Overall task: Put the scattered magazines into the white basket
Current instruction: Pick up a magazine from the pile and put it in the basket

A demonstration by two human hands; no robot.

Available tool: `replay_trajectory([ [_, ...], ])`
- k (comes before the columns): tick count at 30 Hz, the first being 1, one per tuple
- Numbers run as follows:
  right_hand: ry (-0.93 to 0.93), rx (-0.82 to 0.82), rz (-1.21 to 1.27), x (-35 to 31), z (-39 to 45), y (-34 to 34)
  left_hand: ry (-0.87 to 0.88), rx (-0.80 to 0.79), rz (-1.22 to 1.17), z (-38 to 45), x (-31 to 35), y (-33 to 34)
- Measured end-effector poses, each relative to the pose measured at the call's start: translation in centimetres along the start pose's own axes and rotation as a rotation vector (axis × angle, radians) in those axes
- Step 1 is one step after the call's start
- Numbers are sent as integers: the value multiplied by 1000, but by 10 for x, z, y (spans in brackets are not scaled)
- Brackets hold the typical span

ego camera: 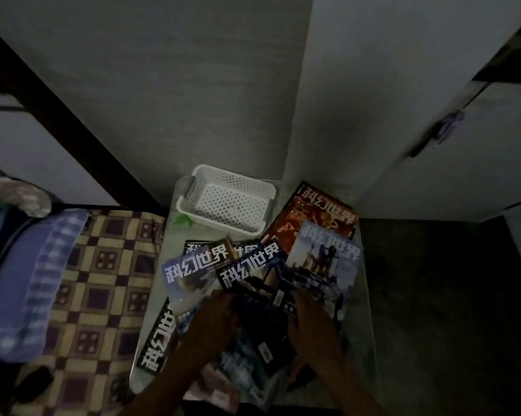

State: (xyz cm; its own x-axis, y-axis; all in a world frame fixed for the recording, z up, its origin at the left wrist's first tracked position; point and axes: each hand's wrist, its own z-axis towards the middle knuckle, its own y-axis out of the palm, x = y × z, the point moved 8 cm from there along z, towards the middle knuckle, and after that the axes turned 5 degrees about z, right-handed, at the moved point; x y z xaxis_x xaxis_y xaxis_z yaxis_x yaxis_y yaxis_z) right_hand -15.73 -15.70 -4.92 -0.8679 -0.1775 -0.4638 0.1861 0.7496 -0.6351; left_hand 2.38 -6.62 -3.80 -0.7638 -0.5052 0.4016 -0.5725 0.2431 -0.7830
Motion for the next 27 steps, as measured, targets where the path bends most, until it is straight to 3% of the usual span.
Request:
replay_trajectory([
  [2,-94,138,-128,6,37,9,79,145,62,38,2,11],
  [6,-185,365,-298,29,94,54,335,253,227,99,-13,60],
  [9,-257,544,-375,37,109,71,409,416,256,105,-28,77],
  [15,-393,788,-378,37,110,70,427,541,347,108,-30,81],
  [21,-408,727,-396,35,106,79,416,585,324,116,-39,85],
  [24,-409,595,-384,41,106,79,452,578,291,113,-37,83],
  [27,-444,630,-563,32,88,70,538,585,252,99,-29,83],
])
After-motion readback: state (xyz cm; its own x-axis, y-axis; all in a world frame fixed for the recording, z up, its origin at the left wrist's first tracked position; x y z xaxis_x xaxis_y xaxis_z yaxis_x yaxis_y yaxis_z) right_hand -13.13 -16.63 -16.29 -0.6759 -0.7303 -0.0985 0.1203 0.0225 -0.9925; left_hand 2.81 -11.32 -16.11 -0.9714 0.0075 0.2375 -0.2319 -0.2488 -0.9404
